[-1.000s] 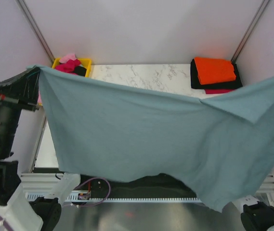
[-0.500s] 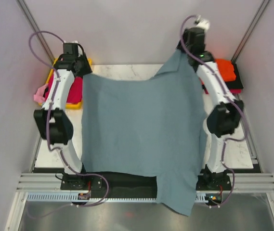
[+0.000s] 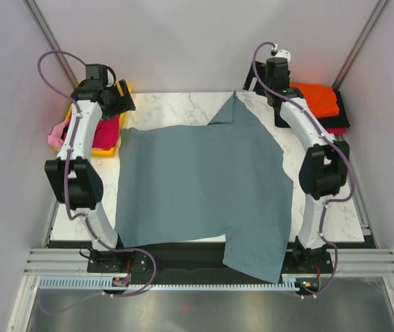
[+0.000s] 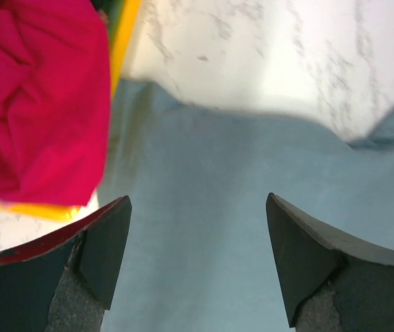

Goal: Fold and stack the t-shirts
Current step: Flatten the tshirt out, then fold the tshirt

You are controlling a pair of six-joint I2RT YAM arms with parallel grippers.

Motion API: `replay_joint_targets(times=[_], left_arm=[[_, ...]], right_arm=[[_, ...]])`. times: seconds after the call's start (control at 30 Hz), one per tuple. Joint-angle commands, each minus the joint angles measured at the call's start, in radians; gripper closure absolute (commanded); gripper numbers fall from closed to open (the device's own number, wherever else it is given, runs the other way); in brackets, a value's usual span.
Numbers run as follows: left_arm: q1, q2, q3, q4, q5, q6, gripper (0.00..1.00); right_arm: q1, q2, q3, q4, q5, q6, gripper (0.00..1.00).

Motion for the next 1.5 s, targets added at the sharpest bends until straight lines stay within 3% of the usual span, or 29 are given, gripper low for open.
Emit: replay_joint_targets(times=[0.0,0.17,0.37,0.47,0.9,1.1,1.47], left_arm=[[-0.072,-0.185,-0.142,0.023,-0.035,0.008,0.15],[-0.181,-0.392,-0.466,0.069,-0.069,0.02,0.18],[-0.187,-0.693,-0.741,0.137,-0.078,0.02,0.19],[-0.189,-0.759,-0.843,0.204,-0.151,0.017,0.19],[-0.199,-0.791,-0.88,0.214,-0.164,0.019,0.22],[-0.201,-0.793,-0.88,0.214,-0.156,0.02,0.22],[-0.202,-0.79,-0.879,0.214,-0.149,0.022,0.23]], right_arm=[[-0.001,-0.171,-0.227,0.176,-0.104,0.04,0.02],[0.008,-0.1,-0.242,0.218,-0.311,0.105,0.09],[0.033,0.107,-0.079,0.119,-0.319,0.151,0.2],[0.048,0.177,-0.039,0.104,-0.296,0.177,0.22],[0.099,0.33,0.082,0.066,-0.231,0.192,0.32],[0.1,0.318,0.064,0.059,-0.224,0.188,0.37],[0.089,0.25,-0.018,0.066,-0.167,0.157,0.36]])
